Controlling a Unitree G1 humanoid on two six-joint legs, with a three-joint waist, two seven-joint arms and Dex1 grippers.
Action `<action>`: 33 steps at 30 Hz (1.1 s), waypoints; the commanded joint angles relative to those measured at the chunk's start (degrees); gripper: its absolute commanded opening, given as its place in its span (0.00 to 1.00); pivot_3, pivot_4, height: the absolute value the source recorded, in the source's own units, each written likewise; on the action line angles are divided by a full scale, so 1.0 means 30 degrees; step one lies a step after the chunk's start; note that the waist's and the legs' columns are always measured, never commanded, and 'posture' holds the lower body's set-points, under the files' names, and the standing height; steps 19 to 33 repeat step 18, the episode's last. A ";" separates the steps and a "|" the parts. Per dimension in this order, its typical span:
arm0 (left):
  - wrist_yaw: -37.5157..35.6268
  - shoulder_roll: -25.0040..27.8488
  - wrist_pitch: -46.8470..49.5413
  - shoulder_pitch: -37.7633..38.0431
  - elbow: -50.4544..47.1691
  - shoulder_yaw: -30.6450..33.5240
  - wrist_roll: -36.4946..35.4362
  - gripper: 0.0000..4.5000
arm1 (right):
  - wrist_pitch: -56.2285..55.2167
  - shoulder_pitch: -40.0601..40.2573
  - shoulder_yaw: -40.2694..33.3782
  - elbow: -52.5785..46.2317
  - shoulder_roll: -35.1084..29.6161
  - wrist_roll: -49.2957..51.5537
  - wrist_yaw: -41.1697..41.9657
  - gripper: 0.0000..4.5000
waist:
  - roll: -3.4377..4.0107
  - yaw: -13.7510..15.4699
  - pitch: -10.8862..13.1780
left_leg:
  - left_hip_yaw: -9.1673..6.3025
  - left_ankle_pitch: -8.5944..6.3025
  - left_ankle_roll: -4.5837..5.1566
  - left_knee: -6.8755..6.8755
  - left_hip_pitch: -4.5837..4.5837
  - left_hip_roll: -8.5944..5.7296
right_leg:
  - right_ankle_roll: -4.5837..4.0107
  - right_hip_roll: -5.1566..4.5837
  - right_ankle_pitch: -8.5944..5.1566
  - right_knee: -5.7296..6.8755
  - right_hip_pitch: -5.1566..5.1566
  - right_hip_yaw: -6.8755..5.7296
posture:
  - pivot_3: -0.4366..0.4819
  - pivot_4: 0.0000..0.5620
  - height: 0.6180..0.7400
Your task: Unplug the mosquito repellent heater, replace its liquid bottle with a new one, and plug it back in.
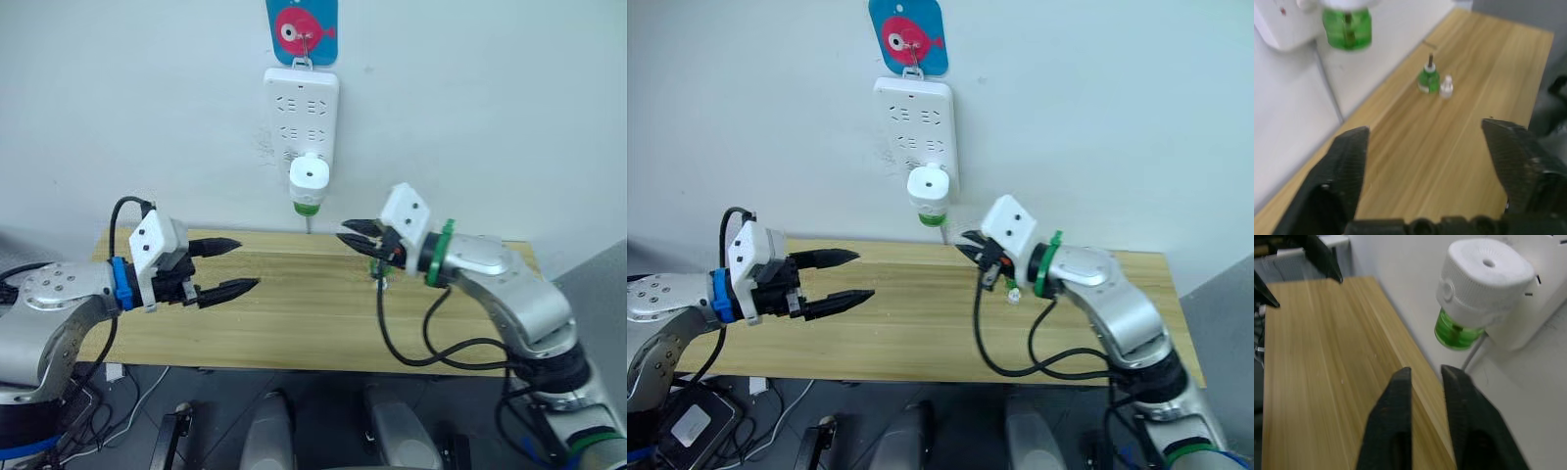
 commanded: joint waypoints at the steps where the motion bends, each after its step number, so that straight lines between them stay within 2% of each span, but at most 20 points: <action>1: -0.0743 0.0531 -0.2812 0.0367 0.1228 0.0882 0.1625 1.00 | -0.2629 0.0473 -0.1875 0.0437 -0.2159 0.0200 0.2388 0.55 | -0.0012 0.0004 -0.0057 | 0.0005 0.0000 0.0000 0.0003 0.0000 -0.0003 | 0.0000 -0.0003 0.0000 -0.0004 0.0000 0.0003 | 0.41 0.25 0.87; 3: -0.1090 0.0651 -0.4027 0.0481 0.1784 0.0968 0.2221 1.00 | -0.4711 0.1001 -0.2376 0.1269 -0.3603 0.0180 0.4245 0.71 | -0.0030 0.0003 -0.0103 | 0.0013 0.0000 0.0000 0.0003 -0.0001 -0.0007 | 0.0000 -0.0008 0.0000 -0.0007 0.0001 0.0001 | 0.41 0.23 0.87; 6: -0.1304 0.0930 -0.3616 0.0764 0.1847 0.1092 0.2165 1.00 | -0.6163 0.1575 -0.3316 0.2152 -0.4792 0.0767 0.6006 0.96 | -0.0069 -0.0004 -0.0272 | 0.0020 -0.0001 0.0001 -0.0001 -0.0001 -0.0006 | -0.0001 -0.0012 0.0001 -0.0013 0.0001 0.0001 | 0.41 0.20 0.87; 7: -0.1151 0.0934 -0.3387 0.0849 0.1729 0.1146 0.2129 1.00 | -0.6535 0.1737 -0.3523 0.2351 -0.5179 0.0923 0.6575 0.99 | -0.0068 -0.0004 -0.0326 | 0.0020 -0.0001 0.0001 0.0000 -0.0001 -0.0007 | -0.0001 -0.0015 0.0001 -0.0012 0.0002 0.0003 | 0.42 0.18 0.87; 12: -0.0339 0.1146 -0.3126 0.1258 0.1672 0.0820 0.3220 1.00 | -0.6523 0.2343 -0.4218 0.2585 -0.6165 0.2008 0.8233 0.99 | -0.0075 -0.0068 -0.0833 | 0.0027 -0.0001 0.0000 0.0001 0.0007 -0.0007 | 0.0000 -0.0019 0.0002 -0.0005 0.0004 0.0002 | 0.43 0.13 0.87; 17: -0.1191 0.1043 -0.3079 0.1555 0.1814 0.0954 0.2640 1.00 | -0.6791 0.2812 -0.4435 0.2933 -0.6500 0.1941 0.8549 0.99 | -0.0073 -0.0062 -0.1276 | 0.0032 -0.0002 0.0000 -0.0004 0.0026 -0.0010 | 0.0001 -0.0017 0.0001 -0.0004 0.0019 0.0005 | 0.43 0.11 0.87; 33: -0.1291 0.0997 -0.3202 0.1558 0.1894 0.0956 0.2653 1.00 | -0.6976 0.2906 -0.4422 0.3161 -0.6591 0.1835 0.8663 0.99 | -0.0073 -0.0062 -0.1276 | 0.0033 -0.0002 0.0000 -0.0003 0.0026 -0.0011 | 0.0001 -0.0017 0.0001 -0.0004 0.0020 0.0005 | 0.43 0.11 0.87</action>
